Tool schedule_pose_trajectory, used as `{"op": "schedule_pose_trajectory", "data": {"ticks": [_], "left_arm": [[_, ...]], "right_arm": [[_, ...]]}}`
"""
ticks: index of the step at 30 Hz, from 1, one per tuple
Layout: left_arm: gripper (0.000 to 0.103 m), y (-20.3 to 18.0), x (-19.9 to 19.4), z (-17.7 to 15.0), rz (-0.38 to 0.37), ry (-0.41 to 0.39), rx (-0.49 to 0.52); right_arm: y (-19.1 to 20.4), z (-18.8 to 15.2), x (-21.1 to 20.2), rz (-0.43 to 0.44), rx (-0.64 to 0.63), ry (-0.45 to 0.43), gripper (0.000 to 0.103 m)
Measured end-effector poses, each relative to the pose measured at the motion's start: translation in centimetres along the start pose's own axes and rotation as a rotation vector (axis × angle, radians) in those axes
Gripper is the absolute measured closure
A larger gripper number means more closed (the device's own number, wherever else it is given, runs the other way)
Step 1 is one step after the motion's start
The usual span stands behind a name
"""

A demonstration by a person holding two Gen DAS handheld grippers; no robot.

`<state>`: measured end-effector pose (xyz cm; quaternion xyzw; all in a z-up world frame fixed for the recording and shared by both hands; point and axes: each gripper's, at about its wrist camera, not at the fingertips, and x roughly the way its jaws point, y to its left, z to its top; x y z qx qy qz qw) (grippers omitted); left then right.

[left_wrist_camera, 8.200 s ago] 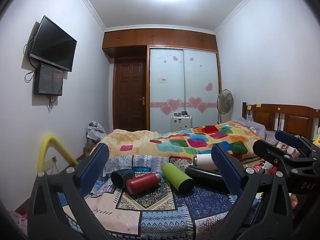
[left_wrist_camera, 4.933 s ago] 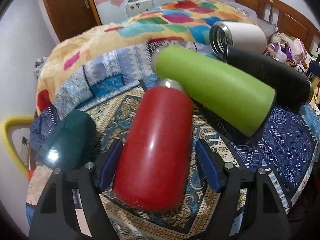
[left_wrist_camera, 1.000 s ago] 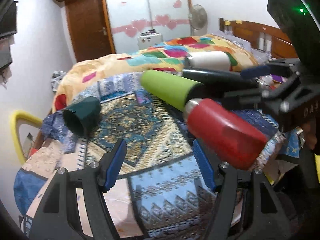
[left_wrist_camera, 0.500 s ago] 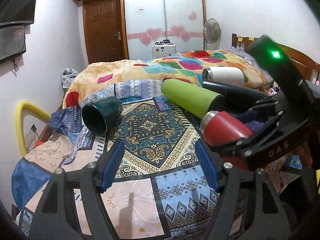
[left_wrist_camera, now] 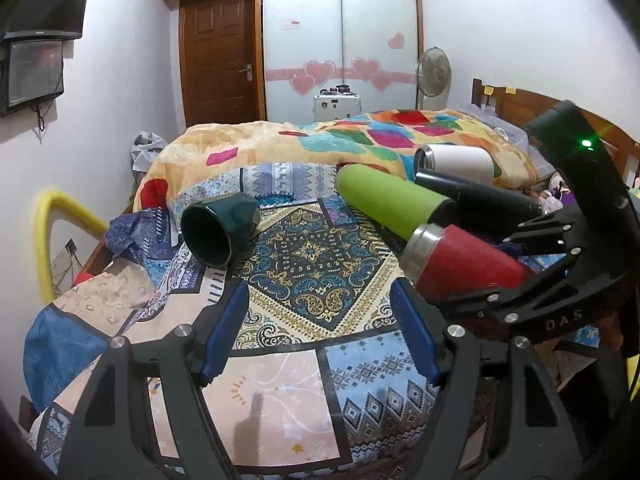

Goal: Flip cup upright
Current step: 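Open the left tool and rotate the red thermos upright with the right tool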

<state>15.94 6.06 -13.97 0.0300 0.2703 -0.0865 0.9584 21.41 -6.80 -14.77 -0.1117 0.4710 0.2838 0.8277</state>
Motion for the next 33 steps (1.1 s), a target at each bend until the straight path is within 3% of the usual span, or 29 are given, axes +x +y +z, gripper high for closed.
{"op": "schedule_pose_trajectory", "data": {"ticks": [11,16,27,33], "left_arm": [[0.012,-1.2,-1.8,2.3,-0.001,-0.07,0.001],[0.011,-1.6,-0.2,3.9,-0.033,-0.052,0.014],[0.013,-2.1,5.1,5.7,-0.191,0.096,0.064],[0.019,-1.7,4.6,5.9,-0.271,0.098,0.024]], "right_arm": [[-0.6,-0.5,-5.6,-0.026,0.022,-0.25,0.044],[-0.7,-0.9,-7.0,-0.014,0.006,-0.348,0.044],[-1.0,-2.0,-5.3,0.028,-0.072,-0.35,0.044],[-1.4,-2.1,-3.9,0.04,-0.081,-0.327,0.044]]}}
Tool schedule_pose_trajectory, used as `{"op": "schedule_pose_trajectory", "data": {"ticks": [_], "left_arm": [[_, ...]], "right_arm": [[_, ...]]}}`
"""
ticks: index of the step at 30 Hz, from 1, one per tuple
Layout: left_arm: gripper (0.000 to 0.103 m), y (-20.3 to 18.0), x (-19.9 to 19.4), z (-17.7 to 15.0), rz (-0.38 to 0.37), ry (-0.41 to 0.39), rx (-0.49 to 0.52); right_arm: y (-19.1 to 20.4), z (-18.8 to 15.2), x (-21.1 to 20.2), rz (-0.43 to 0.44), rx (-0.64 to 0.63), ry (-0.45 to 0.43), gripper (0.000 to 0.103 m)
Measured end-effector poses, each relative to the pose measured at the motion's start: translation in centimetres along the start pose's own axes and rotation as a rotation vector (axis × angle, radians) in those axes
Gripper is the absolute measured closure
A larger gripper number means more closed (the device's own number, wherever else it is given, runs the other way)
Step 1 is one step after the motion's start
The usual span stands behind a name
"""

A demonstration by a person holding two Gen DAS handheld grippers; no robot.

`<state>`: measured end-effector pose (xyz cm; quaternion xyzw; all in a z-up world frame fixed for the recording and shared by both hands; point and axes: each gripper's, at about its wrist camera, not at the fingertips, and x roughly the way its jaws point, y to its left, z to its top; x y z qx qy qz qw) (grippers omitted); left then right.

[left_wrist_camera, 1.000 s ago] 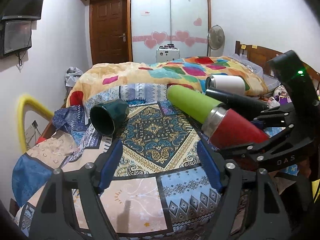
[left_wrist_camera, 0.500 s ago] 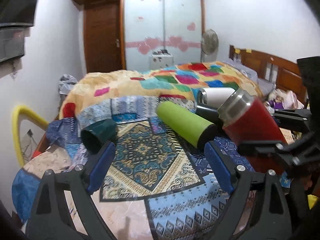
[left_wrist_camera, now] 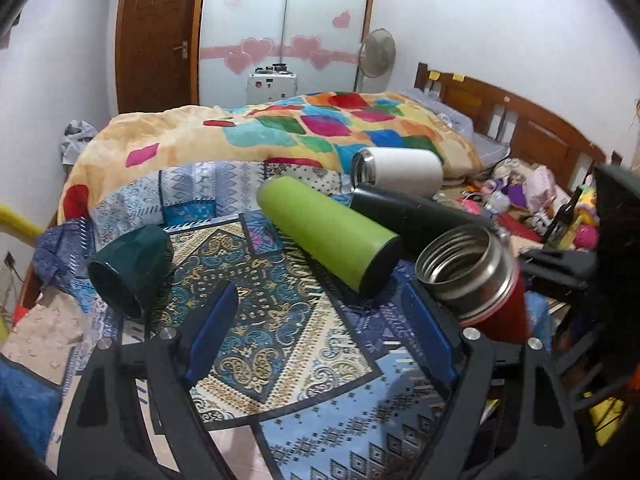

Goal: Flip cup upright
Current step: 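Open the left tool and rotate the red thermos upright with the right tool, then lower the upright red thermos onto the cloth and open the right tool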

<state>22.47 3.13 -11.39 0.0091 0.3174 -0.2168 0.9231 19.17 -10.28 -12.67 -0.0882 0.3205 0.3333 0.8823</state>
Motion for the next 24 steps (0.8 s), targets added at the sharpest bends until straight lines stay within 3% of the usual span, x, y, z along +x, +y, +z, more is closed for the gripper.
{"op": "schedule_pose_trajectory", "data": {"ticks": [6,16,24], "left_arm": [[0.019,-1.1,-1.2,0.2,0.029,-0.031,0.021],[0.019,-0.4,-4.1,-0.8,0.196,-0.124,-0.031],[0.018,-0.7,-5.1,-2.2,0.262,-0.169,-0.047]], "right_arm": [[-0.4,0.0,0.5,-0.004,0.03,-0.001,0.044],[-0.8,0.6,-0.3,-0.046,0.075,-0.053,0.044],[-0.8,0.6,0.3,-0.068,0.082,-0.058,0.044]]}}
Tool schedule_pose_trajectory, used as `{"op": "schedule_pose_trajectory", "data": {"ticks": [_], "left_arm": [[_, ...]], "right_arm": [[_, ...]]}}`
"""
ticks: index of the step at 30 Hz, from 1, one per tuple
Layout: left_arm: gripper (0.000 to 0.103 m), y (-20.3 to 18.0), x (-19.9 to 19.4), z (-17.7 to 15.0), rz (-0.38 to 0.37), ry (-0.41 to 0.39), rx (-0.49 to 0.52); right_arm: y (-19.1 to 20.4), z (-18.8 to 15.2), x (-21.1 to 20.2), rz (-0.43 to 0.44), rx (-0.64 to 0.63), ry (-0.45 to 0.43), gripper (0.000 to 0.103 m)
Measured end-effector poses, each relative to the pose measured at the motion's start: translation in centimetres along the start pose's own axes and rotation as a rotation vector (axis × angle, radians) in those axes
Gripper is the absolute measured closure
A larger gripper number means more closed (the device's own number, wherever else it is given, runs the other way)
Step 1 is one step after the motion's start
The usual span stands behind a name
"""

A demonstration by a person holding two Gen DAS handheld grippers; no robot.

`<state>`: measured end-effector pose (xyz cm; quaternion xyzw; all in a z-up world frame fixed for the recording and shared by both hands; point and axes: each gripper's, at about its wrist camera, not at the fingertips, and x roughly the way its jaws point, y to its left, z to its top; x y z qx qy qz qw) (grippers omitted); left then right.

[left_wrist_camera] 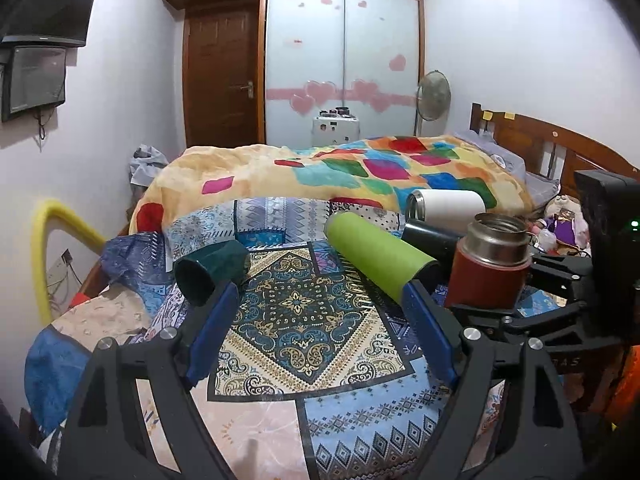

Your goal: Flip cup upright

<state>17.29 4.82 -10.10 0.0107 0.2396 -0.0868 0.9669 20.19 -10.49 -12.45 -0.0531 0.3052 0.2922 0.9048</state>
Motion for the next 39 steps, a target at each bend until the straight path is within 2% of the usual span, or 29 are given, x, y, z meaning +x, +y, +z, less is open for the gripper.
{"op": "schedule_pose_trajectory", "data": {"ticks": [5,13,19,25,34,39], "left_arm": [[0.018,-0.2,0.0,-0.9,0.011,0.006,-0.007],[0.018,-0.5,-0.2,-1.3,0.017,0.016,-0.022],[0.018,-1.1,-2.4,-0.9,0.027,-0.018,-0.025],[0.018,-2.3,-6.3,0.2,0.031,-0.095,-0.039],[0.018,-4.9,-13.4,1.7,0.039,-0.239,-0.054],[0.013,-6.3,-16.4,1.8,0.047,-0.292,-0.052]], "right_arm": [[-0.1,-0.7,1.2,0.004,0.021,0.037,0.044],[0.6,-1.2,0.4,-0.008,0.014,0.017,0.043],[1.1,-1.0,-1.5,-0.014,0.031,-0.008,0.042],[1.4,-0.2,-5.9,-0.026,0.059,-0.102,0.04],[3.1,0.3,-15.5,-0.091,0.082,-0.34,0.04],[3.9,-0.1,-18.2,-0.104,0.092,-0.41,0.033]]}}
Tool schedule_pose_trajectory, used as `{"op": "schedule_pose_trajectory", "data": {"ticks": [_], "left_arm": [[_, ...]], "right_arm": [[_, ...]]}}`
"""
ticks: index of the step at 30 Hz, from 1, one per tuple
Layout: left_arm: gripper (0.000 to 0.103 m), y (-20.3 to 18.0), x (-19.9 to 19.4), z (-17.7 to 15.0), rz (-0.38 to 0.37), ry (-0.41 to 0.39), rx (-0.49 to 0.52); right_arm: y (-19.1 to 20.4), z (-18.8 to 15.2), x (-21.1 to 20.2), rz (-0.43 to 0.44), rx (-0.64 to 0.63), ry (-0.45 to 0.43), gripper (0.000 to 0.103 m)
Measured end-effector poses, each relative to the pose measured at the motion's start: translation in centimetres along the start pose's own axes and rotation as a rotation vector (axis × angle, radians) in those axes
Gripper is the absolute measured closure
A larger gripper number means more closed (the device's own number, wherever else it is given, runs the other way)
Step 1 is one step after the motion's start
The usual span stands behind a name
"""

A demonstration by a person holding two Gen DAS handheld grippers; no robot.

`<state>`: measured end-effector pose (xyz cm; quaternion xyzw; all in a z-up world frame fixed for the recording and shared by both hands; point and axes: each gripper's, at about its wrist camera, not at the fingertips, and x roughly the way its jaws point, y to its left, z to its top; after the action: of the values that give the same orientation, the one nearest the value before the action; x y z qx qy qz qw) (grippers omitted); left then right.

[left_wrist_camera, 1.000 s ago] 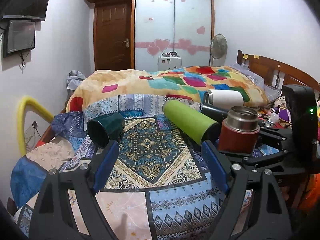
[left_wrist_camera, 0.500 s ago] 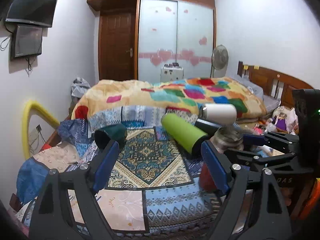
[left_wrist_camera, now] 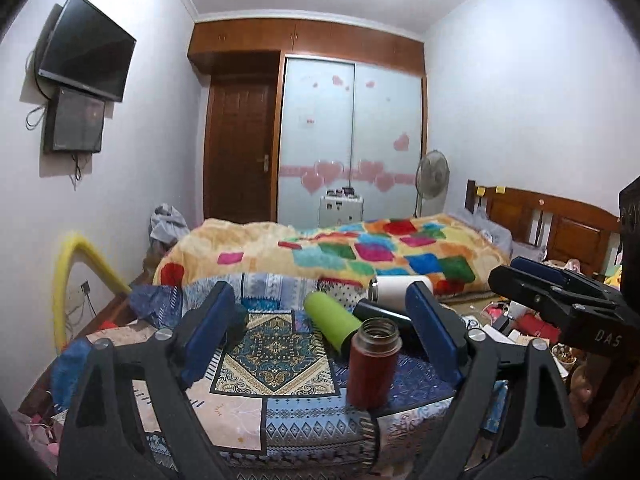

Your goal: Flip cup upright

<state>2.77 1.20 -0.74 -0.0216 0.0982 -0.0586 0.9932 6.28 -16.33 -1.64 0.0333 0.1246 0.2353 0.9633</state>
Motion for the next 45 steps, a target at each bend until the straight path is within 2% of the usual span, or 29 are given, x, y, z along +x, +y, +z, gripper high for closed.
{"op": "schedule_pose_trajectory", "data": {"ticks": [2,5,10,11,13,15,45], "left_arm": [[0.012,-0.5,-1.2,0.0,0.013,-0.016,0.008],[0.008,-0.9,-2.3,-0.2,0.029,-0.03,0.01],[0.001,-1.2,-3.5,-0.3,0.061,-0.052,0.008],[0.0,-1.3,-3.7,-0.3,0.07,-0.057,0.011],[0.0,-1.4,-3.9,-0.3,0.083,-0.058,0.02],[0.0,-1.5,-3.9,-0.4,0.083,-0.056,0.024],[0.0,-0.9,-3.6,-0.8,0.071,-0.052,0.017]], "right_arm": [[0.3,0.0,-0.7,-0.011,-0.003,-0.016,0.031],[0.5,-0.4,-1.4,-0.013,0.005,-0.027,0.02],[0.5,-0.9,-1.9,-0.03,0.013,-0.037,0.016],[0.5,-1.0,-2.2,-0.034,0.015,-0.039,0.014],[0.4,-1.2,-2.3,-0.049,0.02,-0.048,0.003],[0.5,-1.4,-2.7,-0.068,0.017,-0.061,0.0],[1.5,-1.1,-3.3,-0.127,-0.027,-0.095,0.0]]}}
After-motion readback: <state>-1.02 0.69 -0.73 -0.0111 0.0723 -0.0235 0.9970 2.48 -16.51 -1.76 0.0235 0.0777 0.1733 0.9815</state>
